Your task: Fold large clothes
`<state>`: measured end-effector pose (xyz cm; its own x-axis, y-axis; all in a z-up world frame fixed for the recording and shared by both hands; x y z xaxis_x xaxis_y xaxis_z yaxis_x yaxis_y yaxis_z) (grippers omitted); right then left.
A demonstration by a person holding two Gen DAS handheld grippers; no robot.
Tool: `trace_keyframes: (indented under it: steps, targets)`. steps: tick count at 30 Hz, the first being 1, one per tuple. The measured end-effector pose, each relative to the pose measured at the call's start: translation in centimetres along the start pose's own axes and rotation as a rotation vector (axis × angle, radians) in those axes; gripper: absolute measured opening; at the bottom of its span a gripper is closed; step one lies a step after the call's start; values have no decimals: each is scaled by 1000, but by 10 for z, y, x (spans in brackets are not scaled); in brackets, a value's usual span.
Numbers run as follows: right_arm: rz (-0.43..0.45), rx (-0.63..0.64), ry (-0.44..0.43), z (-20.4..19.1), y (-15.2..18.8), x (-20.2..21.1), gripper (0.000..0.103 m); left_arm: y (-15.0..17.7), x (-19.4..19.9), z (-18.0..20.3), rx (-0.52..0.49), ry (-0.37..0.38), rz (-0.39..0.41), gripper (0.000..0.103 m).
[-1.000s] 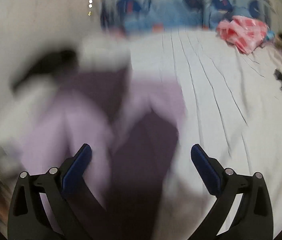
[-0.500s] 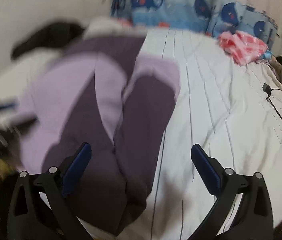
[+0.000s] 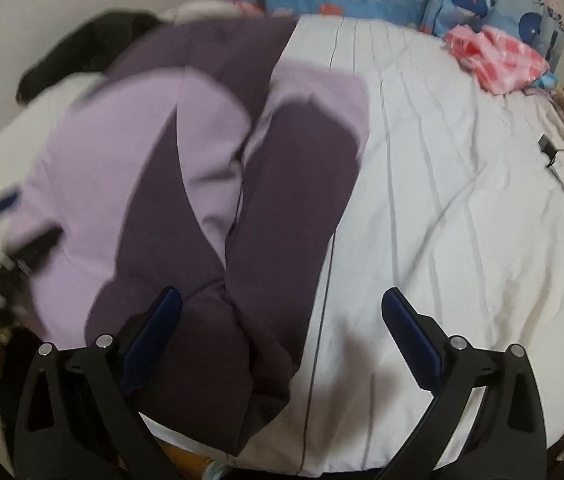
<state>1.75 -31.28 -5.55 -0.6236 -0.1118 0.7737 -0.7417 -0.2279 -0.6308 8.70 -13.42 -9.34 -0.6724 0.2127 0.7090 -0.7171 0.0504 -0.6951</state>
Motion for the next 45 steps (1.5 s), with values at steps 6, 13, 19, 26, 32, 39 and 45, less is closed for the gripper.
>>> trace_keyframes:
  steps: [6, 13, 19, 26, 32, 39, 45]
  targets:
    - [209, 46, -1, -6, -109, 18, 96, -1, -1, -3, 18, 7, 6, 97]
    - [73, -336, -159, 49, -79, -137, 97, 1, 3, -2, 11, 58, 22, 97]
    - [77, -346, -138, 58, -71, -92, 96, 6, 2, 10, -63, -19, 34, 97]
    - [121, -69, -17, -18, -15, -5, 96, 4, 6, 0, -1, -31, 50, 97]
    - [-22, -196, -200, -11, 26, -33, 96, 17, 21, 12, 0, -58, -9, 97]
    - [-8, -80, -121, -44, 38, 19, 96, 25, 58, 6, 74, -39, -9, 97]
    - [21, -58, -124, -54, 40, 52, 96, 26, 86, 3, 114, -55, 0, 97]
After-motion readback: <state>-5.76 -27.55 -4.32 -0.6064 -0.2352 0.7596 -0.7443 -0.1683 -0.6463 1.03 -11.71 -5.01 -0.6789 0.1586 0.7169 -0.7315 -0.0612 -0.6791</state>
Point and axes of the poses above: each gripper's, at about its wrist camera, not at the fingertips, and x roughly against the way its jaws point, z to its right, y to its underside, the point moved 2 cm from there along -x, roughly the way its jaws point, and after that the axes turned 14 degrees about x, right-handed, at the moved point
